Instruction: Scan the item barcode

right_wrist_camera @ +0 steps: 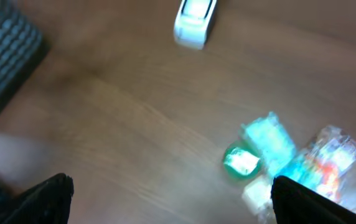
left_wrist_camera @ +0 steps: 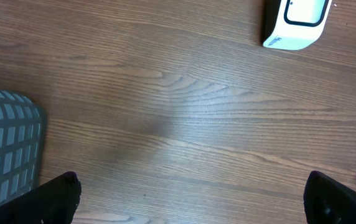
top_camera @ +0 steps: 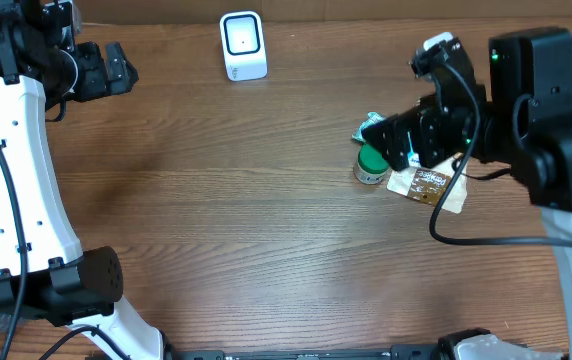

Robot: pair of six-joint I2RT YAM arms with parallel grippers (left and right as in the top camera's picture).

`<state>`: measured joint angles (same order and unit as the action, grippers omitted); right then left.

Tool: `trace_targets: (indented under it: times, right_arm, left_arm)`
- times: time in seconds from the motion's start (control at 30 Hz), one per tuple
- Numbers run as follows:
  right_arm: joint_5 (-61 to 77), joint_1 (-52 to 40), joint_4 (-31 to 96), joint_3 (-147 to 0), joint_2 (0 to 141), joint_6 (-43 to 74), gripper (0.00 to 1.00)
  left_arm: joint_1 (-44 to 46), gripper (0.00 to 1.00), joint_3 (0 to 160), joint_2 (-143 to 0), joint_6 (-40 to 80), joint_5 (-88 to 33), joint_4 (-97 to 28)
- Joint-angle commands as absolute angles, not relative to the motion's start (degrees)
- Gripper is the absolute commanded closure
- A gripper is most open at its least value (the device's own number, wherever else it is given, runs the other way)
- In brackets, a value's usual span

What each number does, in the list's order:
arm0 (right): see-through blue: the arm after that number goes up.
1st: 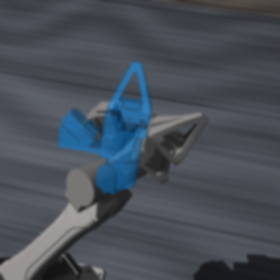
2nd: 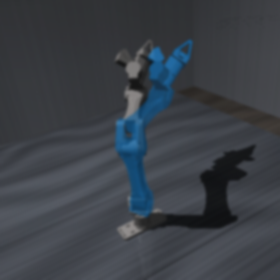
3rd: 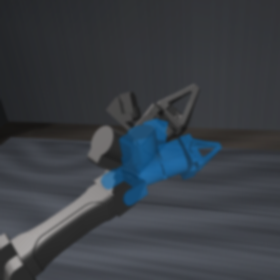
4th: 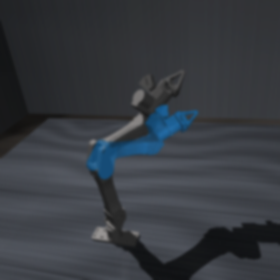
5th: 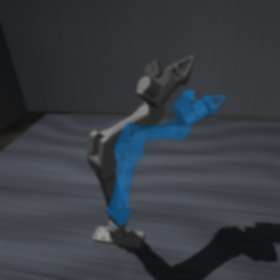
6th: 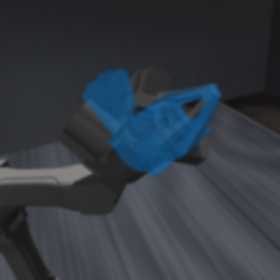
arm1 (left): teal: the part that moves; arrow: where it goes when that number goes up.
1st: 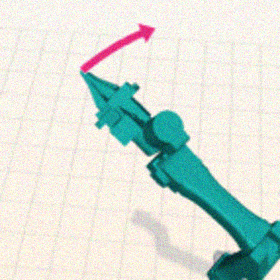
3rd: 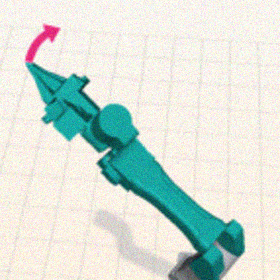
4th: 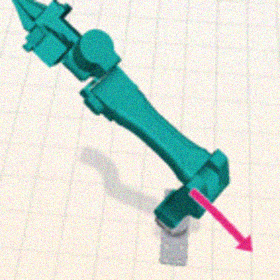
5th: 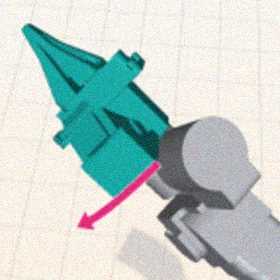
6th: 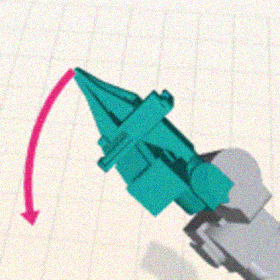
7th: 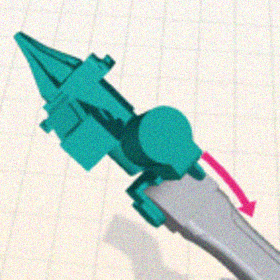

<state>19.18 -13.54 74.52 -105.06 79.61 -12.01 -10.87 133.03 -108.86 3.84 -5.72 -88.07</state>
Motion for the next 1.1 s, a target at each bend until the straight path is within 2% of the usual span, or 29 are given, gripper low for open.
trace_targets:
  times: [0.0, 0.3, 0.5, 0.63, 0.83, 1.07]
  right_arm:
    - [17.1, -13.7, 66.8, -96.6, 72.8, -11.7, 0.0]
    - [14.1, -12.9, 30.3, -59.9, 50.3, -11.5, 0.0]
    - [12.9, -9.5, 8.8, -32.7, 30.2, -4.8, 0.0]
    - [12.9, -7.7, 3.4, -19.7, 18.3, -1.4, 0.0]
    - [12.4, -7.3, 3.0, -7.4, 4.8, 3.1, 0.0]
    - [12.7, -7.3, 3.5, -0.5, 0.2, 4.8, 0.0]
  left_arm:
    - [-10.4, 0.01, 134.3, -107.5, 2.5, -5.4, -88.0]
    - [-10.4, 0.0, 134.3, -107.5, 2.5, -5.4, -88.0]
    - [-10.4, 0.01, 134.3, -107.5, 2.5, -5.4, -88.0]
    - [-10.4, 0.0, 134.3, -107.5, 2.5, -5.4, -88.0]
    - [-10.4, 0.0, 134.3, -107.5, 2.5, -5.4, -88.0]
    - [-10.4, 0.0, 134.3, -107.5, 2.5, -5.4, -88.0]
